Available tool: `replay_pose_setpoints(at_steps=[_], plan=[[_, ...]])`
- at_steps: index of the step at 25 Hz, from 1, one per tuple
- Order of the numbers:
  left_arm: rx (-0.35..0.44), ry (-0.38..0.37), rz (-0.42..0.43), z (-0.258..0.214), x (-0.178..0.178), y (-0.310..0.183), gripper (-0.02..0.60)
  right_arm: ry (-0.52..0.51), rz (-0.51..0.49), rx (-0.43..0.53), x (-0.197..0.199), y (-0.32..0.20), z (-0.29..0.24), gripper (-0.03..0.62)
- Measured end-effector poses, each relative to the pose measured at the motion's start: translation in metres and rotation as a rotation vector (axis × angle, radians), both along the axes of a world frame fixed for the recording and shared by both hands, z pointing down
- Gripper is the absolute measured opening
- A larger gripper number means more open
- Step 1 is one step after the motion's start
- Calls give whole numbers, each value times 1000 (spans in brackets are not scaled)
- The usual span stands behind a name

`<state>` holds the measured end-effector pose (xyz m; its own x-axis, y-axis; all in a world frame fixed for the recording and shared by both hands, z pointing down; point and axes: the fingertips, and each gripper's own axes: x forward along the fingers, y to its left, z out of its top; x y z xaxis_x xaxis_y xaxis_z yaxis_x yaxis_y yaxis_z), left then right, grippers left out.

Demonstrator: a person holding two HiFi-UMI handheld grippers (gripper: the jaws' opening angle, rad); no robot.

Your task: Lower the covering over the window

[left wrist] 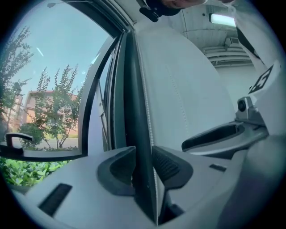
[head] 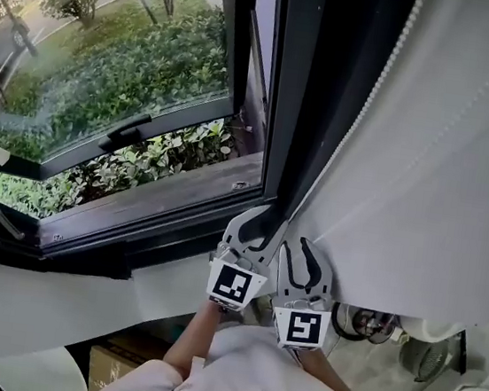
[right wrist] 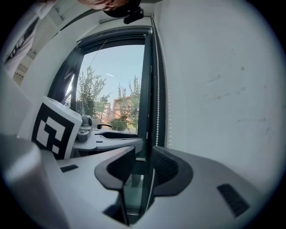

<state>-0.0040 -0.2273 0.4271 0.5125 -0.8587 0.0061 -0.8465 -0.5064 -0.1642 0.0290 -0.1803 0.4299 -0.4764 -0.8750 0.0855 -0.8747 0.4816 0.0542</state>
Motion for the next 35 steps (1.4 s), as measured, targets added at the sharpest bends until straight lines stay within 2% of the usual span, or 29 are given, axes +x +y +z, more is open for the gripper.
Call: replay_pose_setpoints(at_steps=[6, 9, 12, 15, 16, 18, 19, 23, 26, 29, 33, 35], plan=[[-9, 17, 54, -3, 13, -12, 131, 41, 44, 2, 2, 5, 4, 106], [-6, 13, 65, -4, 21, -19, 165, 61, 71, -5, 7, 8, 6, 106], [-15, 20, 58, -1, 27, -26, 186, 77, 100, -34, 13, 12, 11, 106], [-11, 1, 15, 4, 29, -34, 192, 78, 124, -25, 17, 13, 10, 97], [-9, -8, -8, 6, 27, -36, 184, 81, 131, -28, 19, 13, 11, 97], [4, -12, -37, 6, 23, -38, 116, 86, 141, -35, 22, 15, 11, 98], [9, -8, -36, 5, 22, -39, 112, 85, 144, -31, 22, 16, 10, 98], [-11, 25, 8, 3, 22, -36, 85, 77, 140, -11, 18, 21, 6, 98], [-34, 46, 55, 3, 22, -28, 21, 65, 129, -2, 14, 25, 0, 98], [-51, 58, 103, 5, 24, -12, 12, 54, 95, 24, 7, 29, -11, 98], [-84, 84, 133, 16, 20, 9, 12, 86, -7, 34, -9, 33, -21, 89], [-86, 106, 140, 17, 17, 18, 12, 56, -32, 36, -13, 35, -28, 89]])
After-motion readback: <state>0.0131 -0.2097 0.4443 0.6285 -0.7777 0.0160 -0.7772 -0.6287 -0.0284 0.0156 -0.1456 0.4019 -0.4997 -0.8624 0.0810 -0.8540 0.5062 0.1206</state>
